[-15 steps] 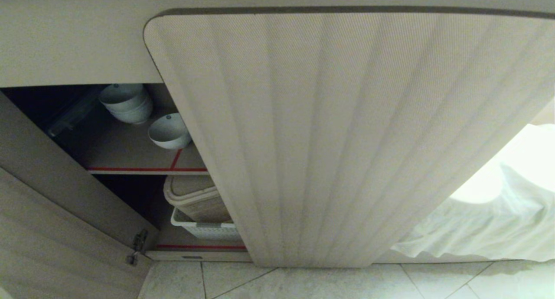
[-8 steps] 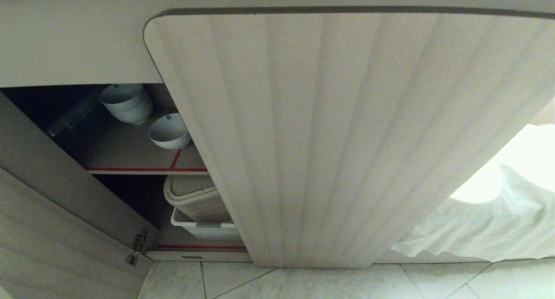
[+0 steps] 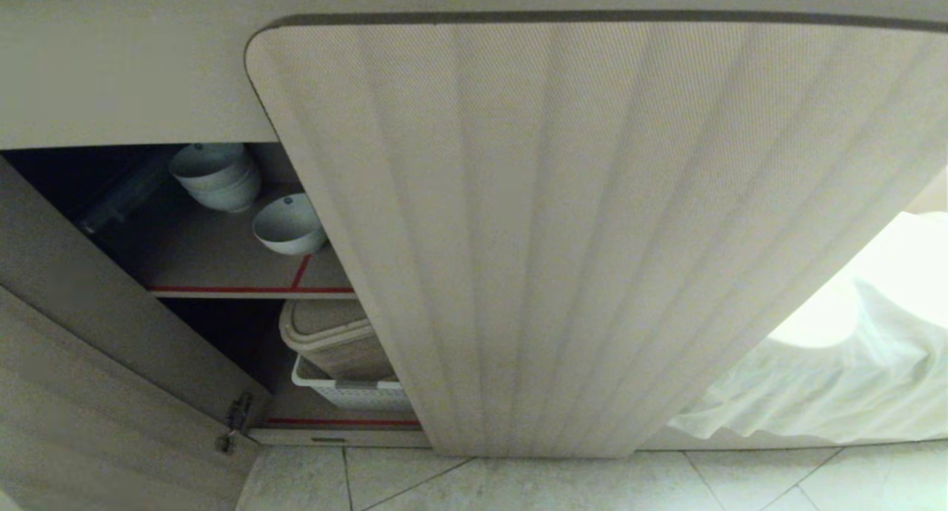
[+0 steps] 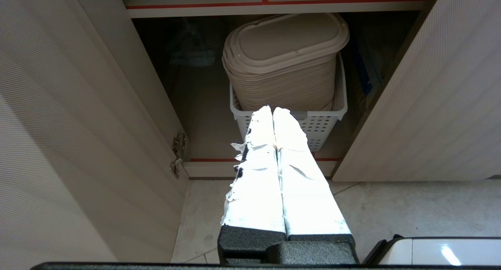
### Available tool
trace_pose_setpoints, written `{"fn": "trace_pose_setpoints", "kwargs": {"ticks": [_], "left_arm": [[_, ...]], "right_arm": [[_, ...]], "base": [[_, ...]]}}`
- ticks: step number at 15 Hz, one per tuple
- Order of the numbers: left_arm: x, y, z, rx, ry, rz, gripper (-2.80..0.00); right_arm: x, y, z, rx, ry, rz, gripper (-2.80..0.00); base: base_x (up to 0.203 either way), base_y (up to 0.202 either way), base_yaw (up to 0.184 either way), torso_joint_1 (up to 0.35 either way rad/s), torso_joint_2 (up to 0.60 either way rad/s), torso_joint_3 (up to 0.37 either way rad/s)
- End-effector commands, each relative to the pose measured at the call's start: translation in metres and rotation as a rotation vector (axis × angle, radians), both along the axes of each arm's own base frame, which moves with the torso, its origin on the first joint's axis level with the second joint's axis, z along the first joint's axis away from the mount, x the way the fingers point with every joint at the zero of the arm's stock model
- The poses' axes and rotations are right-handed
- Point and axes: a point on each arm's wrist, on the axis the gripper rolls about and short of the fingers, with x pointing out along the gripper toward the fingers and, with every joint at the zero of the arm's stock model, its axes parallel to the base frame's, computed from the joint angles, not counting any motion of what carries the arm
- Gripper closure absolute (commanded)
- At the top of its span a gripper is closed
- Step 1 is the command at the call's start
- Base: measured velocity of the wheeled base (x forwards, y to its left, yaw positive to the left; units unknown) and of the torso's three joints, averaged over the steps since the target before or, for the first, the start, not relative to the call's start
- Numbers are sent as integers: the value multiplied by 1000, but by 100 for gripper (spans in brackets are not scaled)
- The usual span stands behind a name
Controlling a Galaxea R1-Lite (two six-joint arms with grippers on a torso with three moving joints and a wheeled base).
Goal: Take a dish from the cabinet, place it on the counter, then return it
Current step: Take the bowl from the cabinet
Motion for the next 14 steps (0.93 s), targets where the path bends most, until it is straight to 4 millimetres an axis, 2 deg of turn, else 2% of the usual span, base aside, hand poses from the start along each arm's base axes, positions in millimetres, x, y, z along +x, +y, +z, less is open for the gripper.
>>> {"fn": "trace_pose_setpoints", "kwargs": {"ticks": [1, 14], "left_arm": [[0, 0, 0, 0, 0, 0, 0], [-1, 0, -1, 19, 22, -8, 0]], "right_arm": [[0, 0, 0, 0, 0, 1, 0], [0, 0, 0, 0, 0, 1, 0]], "base": [[0, 0, 0, 0, 0, 0], [0, 0, 0, 0, 0, 0]]}}
